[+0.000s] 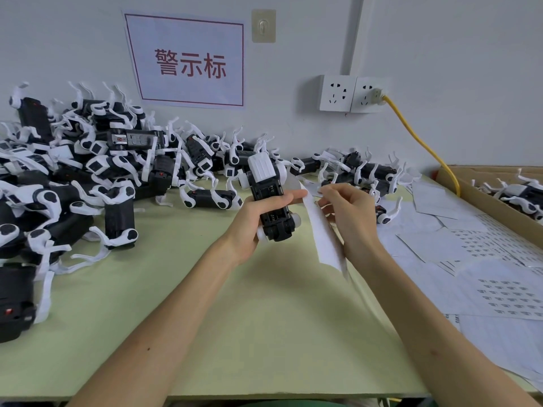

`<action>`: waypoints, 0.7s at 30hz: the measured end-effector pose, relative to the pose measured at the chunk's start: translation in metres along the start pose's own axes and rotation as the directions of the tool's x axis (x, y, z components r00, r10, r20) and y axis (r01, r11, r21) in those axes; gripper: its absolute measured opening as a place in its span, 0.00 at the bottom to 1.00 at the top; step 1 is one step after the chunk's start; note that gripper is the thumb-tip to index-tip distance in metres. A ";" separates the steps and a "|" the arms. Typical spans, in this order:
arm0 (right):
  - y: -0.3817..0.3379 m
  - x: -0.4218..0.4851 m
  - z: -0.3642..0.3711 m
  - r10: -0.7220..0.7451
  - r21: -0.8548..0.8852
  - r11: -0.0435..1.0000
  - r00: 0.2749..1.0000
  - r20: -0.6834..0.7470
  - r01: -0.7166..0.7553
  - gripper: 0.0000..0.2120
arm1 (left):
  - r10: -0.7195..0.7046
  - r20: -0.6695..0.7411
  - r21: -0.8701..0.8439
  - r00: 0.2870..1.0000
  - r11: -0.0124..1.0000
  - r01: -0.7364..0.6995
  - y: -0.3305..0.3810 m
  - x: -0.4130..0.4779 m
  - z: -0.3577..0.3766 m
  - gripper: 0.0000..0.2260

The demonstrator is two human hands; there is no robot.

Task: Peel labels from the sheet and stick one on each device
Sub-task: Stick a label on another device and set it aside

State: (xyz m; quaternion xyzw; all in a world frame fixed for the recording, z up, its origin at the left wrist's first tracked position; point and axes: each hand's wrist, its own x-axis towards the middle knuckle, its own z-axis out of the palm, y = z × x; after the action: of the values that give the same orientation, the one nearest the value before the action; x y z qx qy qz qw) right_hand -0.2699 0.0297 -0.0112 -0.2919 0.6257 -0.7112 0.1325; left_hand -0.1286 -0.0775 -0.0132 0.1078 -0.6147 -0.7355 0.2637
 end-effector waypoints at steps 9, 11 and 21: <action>-0.003 -0.002 0.002 -0.102 -0.015 0.995 0.994 0.040 0.102 0.17 | 0.060 -0.386 -0.087 0.920 0.991 -0.101 0.003 0.005 -0.006 0.14; -0.002 -0.003 0.003 -0.112 -0.018 0.993 0.991 0.068 0.113 0.20 | 0.062 -0.397 -0.127 0.916 0.984 -0.121 0.006 0.006 -0.010 0.10; -0.001 -0.005 0.005 -0.224 -0.009 0.973 0.960 0.167 0.229 0.20 | 0.068 -0.067 -0.027 0.995 0.997 -0.070 0.011 0.000 -0.005 0.10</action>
State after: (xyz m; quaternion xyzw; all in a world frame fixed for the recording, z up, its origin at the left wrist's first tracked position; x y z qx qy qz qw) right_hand -0.2633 0.0288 -0.0110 -0.4210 0.5851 -0.6863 0.0974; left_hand -0.1233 -0.0828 -0.0042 0.1070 -0.5980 -0.7310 0.3106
